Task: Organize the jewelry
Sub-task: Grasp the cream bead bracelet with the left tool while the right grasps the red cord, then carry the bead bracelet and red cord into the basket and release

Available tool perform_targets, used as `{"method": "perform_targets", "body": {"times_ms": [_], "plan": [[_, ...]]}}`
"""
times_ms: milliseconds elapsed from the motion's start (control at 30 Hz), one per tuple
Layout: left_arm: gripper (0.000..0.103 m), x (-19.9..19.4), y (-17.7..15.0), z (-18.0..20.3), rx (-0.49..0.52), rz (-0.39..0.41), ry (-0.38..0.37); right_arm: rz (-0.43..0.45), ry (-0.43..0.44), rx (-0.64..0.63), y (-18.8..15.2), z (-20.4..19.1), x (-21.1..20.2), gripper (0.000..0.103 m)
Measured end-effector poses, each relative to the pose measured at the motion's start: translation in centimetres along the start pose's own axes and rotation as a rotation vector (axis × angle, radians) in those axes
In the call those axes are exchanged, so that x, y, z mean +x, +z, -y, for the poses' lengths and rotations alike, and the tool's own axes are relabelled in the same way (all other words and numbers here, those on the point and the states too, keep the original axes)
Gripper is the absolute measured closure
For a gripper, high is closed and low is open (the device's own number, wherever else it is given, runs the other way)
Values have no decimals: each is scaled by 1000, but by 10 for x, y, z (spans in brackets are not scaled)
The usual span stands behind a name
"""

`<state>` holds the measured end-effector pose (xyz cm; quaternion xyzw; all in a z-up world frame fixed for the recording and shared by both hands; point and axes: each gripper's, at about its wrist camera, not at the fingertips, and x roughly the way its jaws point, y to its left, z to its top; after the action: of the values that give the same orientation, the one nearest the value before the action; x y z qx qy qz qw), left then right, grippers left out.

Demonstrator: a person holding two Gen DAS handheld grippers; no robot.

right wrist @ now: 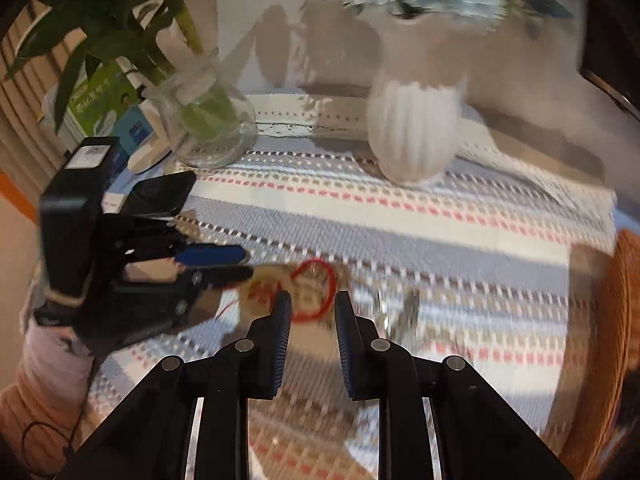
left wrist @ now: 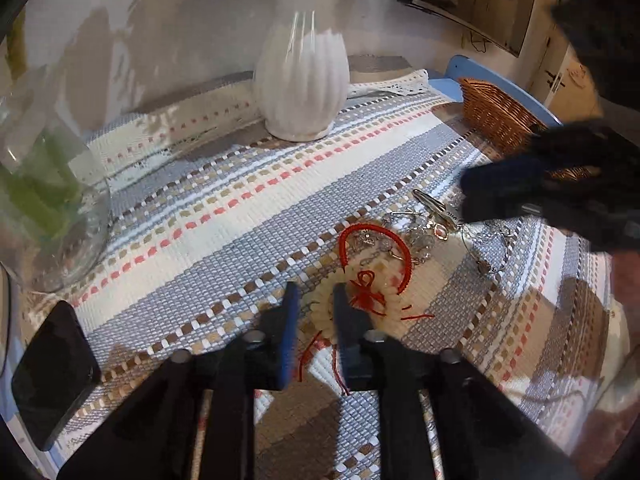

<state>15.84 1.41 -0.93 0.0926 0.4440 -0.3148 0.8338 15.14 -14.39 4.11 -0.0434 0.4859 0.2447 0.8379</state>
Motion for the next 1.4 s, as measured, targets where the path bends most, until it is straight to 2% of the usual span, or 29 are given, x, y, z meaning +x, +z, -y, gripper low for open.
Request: {"method": "perform_targets", "body": {"times_ms": [167, 367, 500, 667, 767, 800, 933, 1167, 1400], "plan": [[76, 12, -5, -1, 0, -30, -8, -71, 80, -26, 27, 10, 45, 81], [78, 14, -4, 2, -3, -29, 4, -112, 56, -84, 30, 2, 68, 82], [93, 14, -4, 0, -19, -24, 3, -106, 21, -101, 31, 4, 73, 83], [93, 14, -3, -1, -30, -19, -4, -129, -9, -141, 25, -1, 83, 83], [94, 13, -3, -1, -30, -14, -9, -109, -32, -164, 22, -5, 85, 95], [95, 13, -3, 0, -33, -9, -16, -103, -28, -165, 22, -6, 84, 98], [95, 0, -2, -4, -62, 36, -71, -68, -29, -154, 22, -7, 75, 99], [95, -52, 3, 0, -90, 147, -104, 6, -26, -129, 14, -15, 31, 99], [95, -93, -5, 25, -46, 170, -53, 89, -25, -93, -16, -26, -27, 99]]}}
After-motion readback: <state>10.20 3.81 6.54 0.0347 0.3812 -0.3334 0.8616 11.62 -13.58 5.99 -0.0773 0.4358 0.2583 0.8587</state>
